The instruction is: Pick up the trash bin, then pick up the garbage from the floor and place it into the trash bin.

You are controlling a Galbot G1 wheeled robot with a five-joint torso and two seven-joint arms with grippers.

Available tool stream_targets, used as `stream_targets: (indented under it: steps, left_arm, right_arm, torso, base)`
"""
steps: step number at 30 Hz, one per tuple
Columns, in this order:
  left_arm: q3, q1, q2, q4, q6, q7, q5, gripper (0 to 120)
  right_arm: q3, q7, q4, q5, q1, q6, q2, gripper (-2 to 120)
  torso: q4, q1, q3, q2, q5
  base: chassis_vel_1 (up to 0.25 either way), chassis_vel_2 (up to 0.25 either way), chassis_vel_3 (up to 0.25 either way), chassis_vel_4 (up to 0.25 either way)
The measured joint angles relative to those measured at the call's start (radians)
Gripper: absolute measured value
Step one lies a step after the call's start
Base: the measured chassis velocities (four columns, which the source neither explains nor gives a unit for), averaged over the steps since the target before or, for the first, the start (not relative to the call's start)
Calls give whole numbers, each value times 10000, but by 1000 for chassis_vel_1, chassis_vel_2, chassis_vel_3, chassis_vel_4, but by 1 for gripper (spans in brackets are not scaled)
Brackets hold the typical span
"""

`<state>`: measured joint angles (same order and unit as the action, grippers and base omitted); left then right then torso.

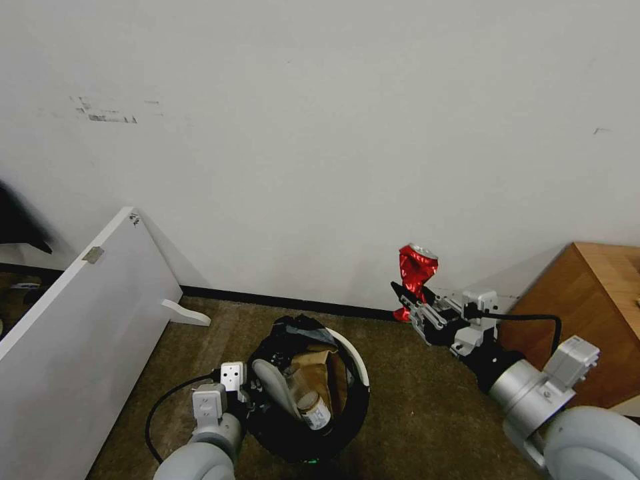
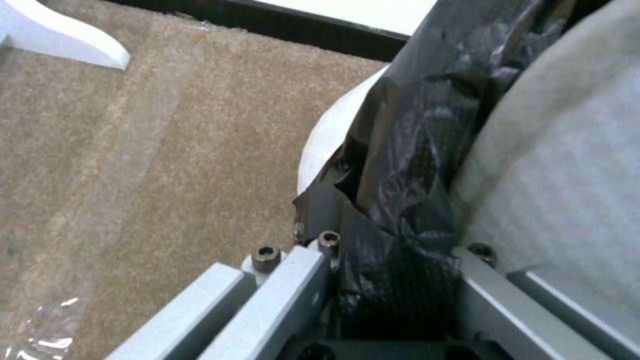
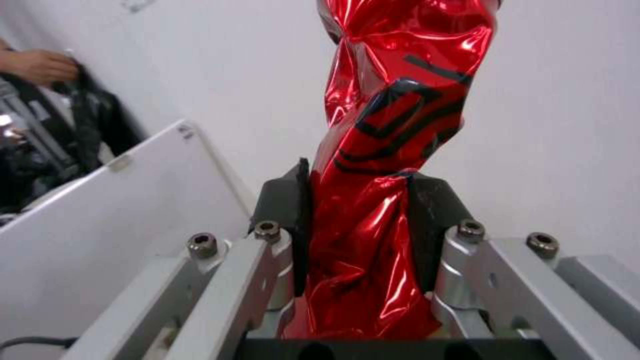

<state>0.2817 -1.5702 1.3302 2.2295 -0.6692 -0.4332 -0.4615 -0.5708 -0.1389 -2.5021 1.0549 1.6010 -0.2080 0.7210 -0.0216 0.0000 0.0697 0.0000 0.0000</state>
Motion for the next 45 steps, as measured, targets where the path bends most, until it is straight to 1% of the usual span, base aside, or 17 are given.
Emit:
stream_targets:
  steps: [3, 4, 7, 9, 14, 17, 21, 23, 27, 32, 37, 45]
  left_arm:
    - [-69, 182, -10, -98, -60, -98, -148, 0]
    - [-172, 328, -40, -156, -117, -145, -276, 0]
    - [-242, 447, -67, -203, -161, -170, -380, 0]
    - [-342, 669, -101, -300, -218, -229, -518, 0]
    - [-534, 833, -130, -475, -255, -219, -620, 0]
    - [-739, 1032, -164, -699, -258, -144, -711, 0]
    - [-845, 1203, -161, -751, -275, -138, -800, 0]
    - [-991, 1356, -163, -781, -293, -125, -885, 0]
    - [-1070, 1442, -161, -806, -301, -122, -921, 0]
    - [-1233, 1673, -119, -840, -319, -121, -1026, 0]
    - [-1252, 1771, -118, -840, -321, -142, -1080, 0]
    - [-1223, 1776, -123, -720, -321, -156, -1129, 0]
  right_arm:
    - [13, 206, 3, 208, -106, 6, -121, 26]
    - [18, 402, 5, 341, -166, 11, -223, 26]
    - [36, 486, 7, 504, -243, 11, -289, 26]
    - [79, 612, 10, 772, -414, 7, -379, 26]
    - [97, 942, 12, 919, -528, -48, -464, 26]
    - [156, 1227, 16, 1031, -535, -144, -533, 26]
    - [203, 1375, 17, 1023, -504, -190, -562, 26]
    - [259, 1536, 20, 1014, -469, -244, -574, 26]
    - [313, 1709, 20, 1008, -445, -299, -575, 26]
    - [490, 1906, 21, 706, -138, -441, -575, 26]
    - [627, 2093, 22, 359, 236, -465, -605, 26]
    - [1145, 2170, 33, 12, 170, -503, -469, 26]
  torso:
    - [2, 0, 0, 0, 1]
    - [1, 0, -1, 0, 0]
    - [0, 1, -1, 0, 0]
    - [2, 1, -1, 1, 1]
    - [1, 0, 0, 1, 0]
    - [2, 0, -1, 0, 0]
    - [1, 0, 0, 1, 0]
    - [1, 0, -1, 1, 0]
    - [1, 0, 0, 0, 0]
    - [1, 0, -1, 0, 0]
    - [0, 0, -1, 1, 0]
    - [1, 0, -1, 0, 0]
  base:
    - [0, 0, 0, 0]
    - [0, 0, 0, 0]
    - [0, 0, 0, 0]
    - [0, 0, 0, 0]
    - [0, 0, 0, 0]
    - [0, 0, 0, 0]
    - [0, 0, 0, 0]
    - [0, 0, 0, 0]
    - [0, 0, 0, 0]
    - [0, 0, 0, 0]
    - [0, 0, 0, 0]
    - [0, 0, 0, 0]
